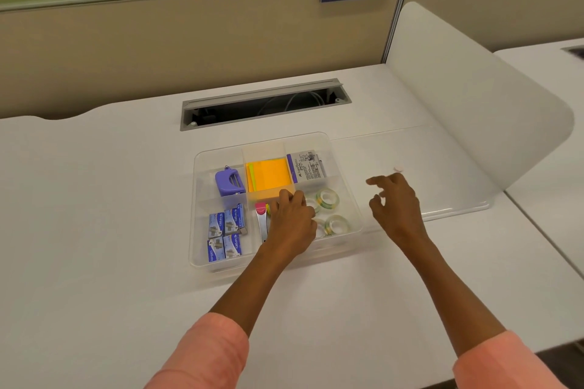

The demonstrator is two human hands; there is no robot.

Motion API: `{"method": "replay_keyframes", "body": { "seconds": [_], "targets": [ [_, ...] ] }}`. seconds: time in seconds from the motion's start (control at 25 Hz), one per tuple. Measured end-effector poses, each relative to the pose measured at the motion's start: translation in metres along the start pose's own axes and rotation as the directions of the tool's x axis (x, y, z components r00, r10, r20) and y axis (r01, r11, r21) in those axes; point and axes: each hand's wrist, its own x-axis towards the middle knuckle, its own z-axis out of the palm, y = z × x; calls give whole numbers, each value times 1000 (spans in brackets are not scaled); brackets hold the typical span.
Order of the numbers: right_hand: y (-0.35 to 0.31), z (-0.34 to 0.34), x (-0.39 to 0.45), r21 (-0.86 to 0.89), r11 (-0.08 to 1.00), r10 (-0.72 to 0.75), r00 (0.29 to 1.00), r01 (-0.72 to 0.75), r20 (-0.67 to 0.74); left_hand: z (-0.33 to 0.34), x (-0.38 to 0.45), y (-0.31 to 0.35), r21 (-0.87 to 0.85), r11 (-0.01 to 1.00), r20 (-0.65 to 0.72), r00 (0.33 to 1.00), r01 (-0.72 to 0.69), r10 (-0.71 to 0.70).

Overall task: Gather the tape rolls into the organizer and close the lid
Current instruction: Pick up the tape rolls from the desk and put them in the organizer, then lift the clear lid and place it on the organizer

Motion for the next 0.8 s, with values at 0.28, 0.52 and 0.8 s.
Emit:
{"method": "replay_keyframes", "body": {
  "seconds": [0.28,0.52,0.8],
  "targets": [
    [14,15,-17,-204,973,147,968,-105,205,-4,-5,1,-71,997,-38,999,1,-4],
    [12,13,-18,-225,974,50,965,9,258,-10,-16,-7,-230,973,-196,980,-29,-17],
    [17,4,-10,-529,785,-240,945,324,223,-12,-26,-20,-250,967,-219,976,-54,-3]
  ]
}}
